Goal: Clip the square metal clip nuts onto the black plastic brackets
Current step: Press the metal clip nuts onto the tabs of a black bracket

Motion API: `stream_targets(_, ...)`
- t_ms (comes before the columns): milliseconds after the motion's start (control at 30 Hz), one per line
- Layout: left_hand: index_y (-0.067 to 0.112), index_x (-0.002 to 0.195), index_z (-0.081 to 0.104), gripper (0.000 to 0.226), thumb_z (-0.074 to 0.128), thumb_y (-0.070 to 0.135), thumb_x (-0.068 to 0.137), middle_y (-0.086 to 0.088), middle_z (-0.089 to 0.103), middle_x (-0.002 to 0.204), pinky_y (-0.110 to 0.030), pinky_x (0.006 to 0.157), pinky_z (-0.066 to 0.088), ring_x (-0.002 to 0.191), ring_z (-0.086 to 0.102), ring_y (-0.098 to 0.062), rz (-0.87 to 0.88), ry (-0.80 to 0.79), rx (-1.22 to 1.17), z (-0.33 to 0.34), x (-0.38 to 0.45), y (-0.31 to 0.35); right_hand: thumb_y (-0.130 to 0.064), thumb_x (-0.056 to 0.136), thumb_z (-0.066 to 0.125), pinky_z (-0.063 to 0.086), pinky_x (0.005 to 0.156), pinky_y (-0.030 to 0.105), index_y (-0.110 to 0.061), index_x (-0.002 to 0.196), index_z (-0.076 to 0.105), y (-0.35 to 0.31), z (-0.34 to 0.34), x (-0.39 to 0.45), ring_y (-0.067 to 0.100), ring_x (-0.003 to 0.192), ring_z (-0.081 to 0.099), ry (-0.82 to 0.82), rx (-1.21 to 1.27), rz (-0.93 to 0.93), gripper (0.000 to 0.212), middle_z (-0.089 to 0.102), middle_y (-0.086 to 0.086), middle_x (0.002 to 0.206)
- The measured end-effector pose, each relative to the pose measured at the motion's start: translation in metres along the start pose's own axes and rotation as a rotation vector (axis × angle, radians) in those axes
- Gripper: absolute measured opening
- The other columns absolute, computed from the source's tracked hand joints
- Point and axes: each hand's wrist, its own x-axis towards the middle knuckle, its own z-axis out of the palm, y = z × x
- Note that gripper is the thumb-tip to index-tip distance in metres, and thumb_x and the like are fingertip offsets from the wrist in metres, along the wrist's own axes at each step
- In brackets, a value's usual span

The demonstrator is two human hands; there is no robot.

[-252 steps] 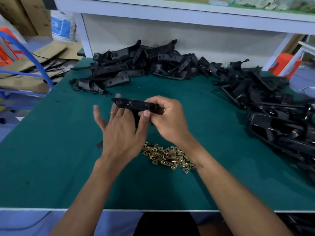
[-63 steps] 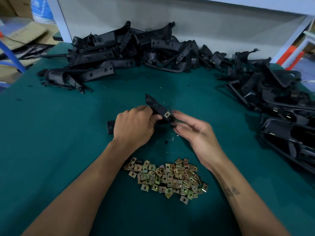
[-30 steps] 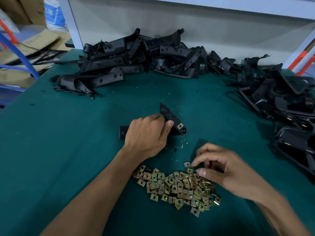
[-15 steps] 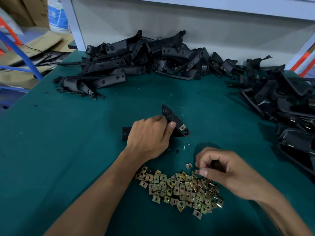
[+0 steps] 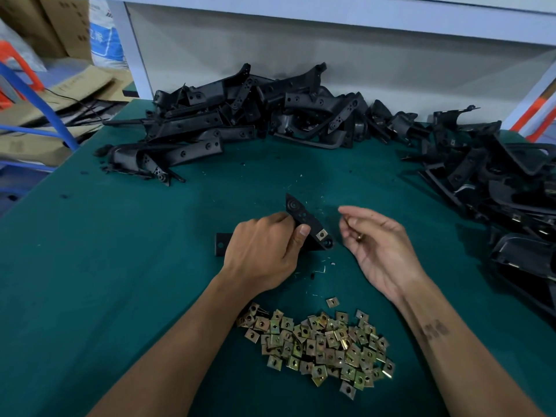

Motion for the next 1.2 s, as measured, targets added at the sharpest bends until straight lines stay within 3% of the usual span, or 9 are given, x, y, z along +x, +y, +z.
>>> stream_targets(267, 0.018, 0.075, 0.046, 0.047, 0.022, 0.048, 0.103, 0.000, 0.058, 0.076, -0.032, 0.048, 0.032, 0.057, 0.052, -0.029, 0.015, -0.021, 0.024, 0.000, 0.000, 0.000, 0.005, 0.085, 0.065, 0.061, 0.071, 0.028, -0.001, 0.095, 0.071, 0.007, 0.031, 0.007, 0.026, 0.082, 0.076, 0.039, 0.115, -0.032, 0.013, 0.076, 0.024, 0.096)
stream_targets(400, 0.018, 0.083, 0.053, 0.045, 0.025, 0.046, 0.105, 0.000, 0.061, 0.082, -0.031, 0.048, 0.031, 0.059, 0.055, -0.029, 0.044, -0.025, 0.006, 0.000, 0.000, 0.000, 0.002, 0.085, 0.070, 0.061, 0.067, 0.029, -0.007, 0.088, 0.074, 0.011, 0.038, 0.001, 0.023, 0.082, 0.075, 0.041, 0.058, -0.031, 0.010, 0.077, 0.017, 0.091)
stream_targets(600, 0.018, 0.112, 0.064, 0.054, 0.021, 0.050, 0.105, 0.000, 0.067, 0.096, -0.032, 0.048, 0.038, 0.068, 0.062, -0.030, 0.062, -0.036, 0.020, -0.001, 0.000, 0.001, -0.002, 0.086, 0.073, 0.058, 0.070, 0.026, -0.009, 0.085, 0.073, 0.021, 0.048, -0.002, 0.017, 0.080, 0.071, 0.118, 0.066, -0.055, 0.007, 0.075, 0.008, 0.086)
stream_targets(733, 0.014, 0.102, 0.064, 0.055, 0.021, 0.049, 0.105, -0.003, 0.067, 0.096, -0.032, 0.048, 0.037, 0.068, 0.063, -0.032, 0.071, -0.031, 0.023, -0.002, -0.001, 0.001, -0.010, 0.077, 0.077, 0.060, 0.074, 0.029, -0.009, 0.092, 0.075, 0.021, 0.048, -0.004, 0.021, 0.085, 0.071, 0.077, 0.099, -0.061, 0.015, 0.076, 0.011, 0.092)
stream_targets(900, 0.012, 0.093, 0.060, 0.056, 0.020, 0.049, 0.104, -0.004, 0.065, 0.090, -0.031, 0.048, 0.032, 0.063, 0.060, -0.033, 0.062, -0.025, 0.017, -0.002, 0.000, 0.002, -0.009, 0.074, 0.079, 0.052, 0.100, 0.048, -0.010, 0.087, 0.077, 0.023, 0.053, -0.007, 0.027, 0.095, 0.070, 0.130, 0.066, -0.106, 0.013, 0.076, 0.015, 0.096)
stream_targets(1067, 0.012, 0.090, 0.058, 0.054, 0.020, 0.049, 0.105, -0.003, 0.062, 0.085, -0.031, 0.047, 0.032, 0.060, 0.057, -0.031, 0.060, -0.019, 0.006, -0.003, 0.000, 0.002, 0.001, 0.082, 0.075, 0.053, 0.098, 0.045, -0.007, 0.086, 0.076, 0.025, 0.054, -0.007, 0.023, 0.091, 0.069, 0.166, 0.069, -0.139, 0.009, 0.075, 0.010, 0.090)
stream_targets(1200, 0.013, 0.086, 0.056, 0.053, 0.022, 0.049, 0.105, -0.002, 0.060, 0.082, -0.032, 0.046, 0.035, 0.058, 0.055, -0.030, 0.049, -0.019, 0.002, -0.002, 0.000, 0.003, 0.003, 0.084, 0.075, 0.058, 0.085, 0.030, -0.012, 0.081, 0.077, 0.025, 0.053, -0.007, 0.018, 0.085, 0.070, 0.150, 0.048, -0.181, 0.015, 0.075, 0.007, 0.086)
